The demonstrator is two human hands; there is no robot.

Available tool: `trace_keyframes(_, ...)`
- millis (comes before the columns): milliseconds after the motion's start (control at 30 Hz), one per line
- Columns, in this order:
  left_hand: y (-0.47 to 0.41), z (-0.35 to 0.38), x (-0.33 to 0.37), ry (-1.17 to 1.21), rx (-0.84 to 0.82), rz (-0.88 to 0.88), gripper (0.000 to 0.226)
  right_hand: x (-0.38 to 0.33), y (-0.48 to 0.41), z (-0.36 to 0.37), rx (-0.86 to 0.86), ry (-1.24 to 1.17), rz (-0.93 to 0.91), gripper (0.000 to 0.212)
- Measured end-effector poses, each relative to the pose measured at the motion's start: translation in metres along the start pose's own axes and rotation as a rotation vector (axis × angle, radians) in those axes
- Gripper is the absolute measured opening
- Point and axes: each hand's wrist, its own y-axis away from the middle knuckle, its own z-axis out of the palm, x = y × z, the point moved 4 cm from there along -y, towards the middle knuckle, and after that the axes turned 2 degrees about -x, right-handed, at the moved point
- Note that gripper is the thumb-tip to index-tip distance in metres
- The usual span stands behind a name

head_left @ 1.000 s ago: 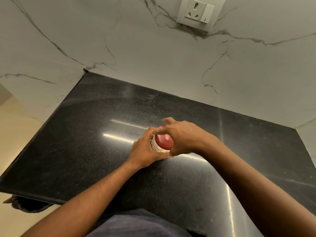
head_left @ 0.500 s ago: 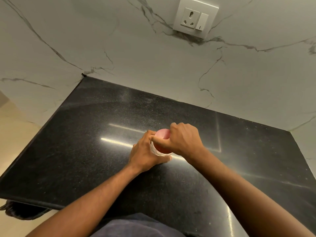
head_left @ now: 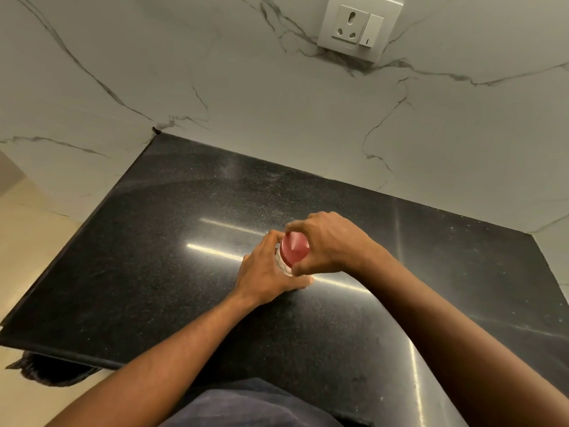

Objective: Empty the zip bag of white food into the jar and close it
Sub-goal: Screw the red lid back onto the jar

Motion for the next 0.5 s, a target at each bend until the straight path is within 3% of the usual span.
trace_keyframes(167, 0.0, 0.001, 0.001, -0.016, -0.008, -0.009, 0.085, 0.004, 0.005, 0.016, 0.16, -0.073, 0.264, 0.075)
trace_keyframes(267, -0.001, 0.001, 0.003, -0.009, -0.029, 0.011, 0.085, -0.006, 0.001, 0.012, 0.2, 0.044, 0.38, 0.074)
trace_keyframes(400, 0.0, -0.001, 0.004, 0.01, -0.058, 0.008, 0.092, -0.007, 0.004, 0.015, 0.13, 0.129, 0.225, 0.077)
trace_keyframes(500, 0.001, -0.002, 0.003, 0.015, -0.039, 0.015, 0.096, 0.001, 0.014, 0.024, 0.05, 0.055, 0.09, 0.098)
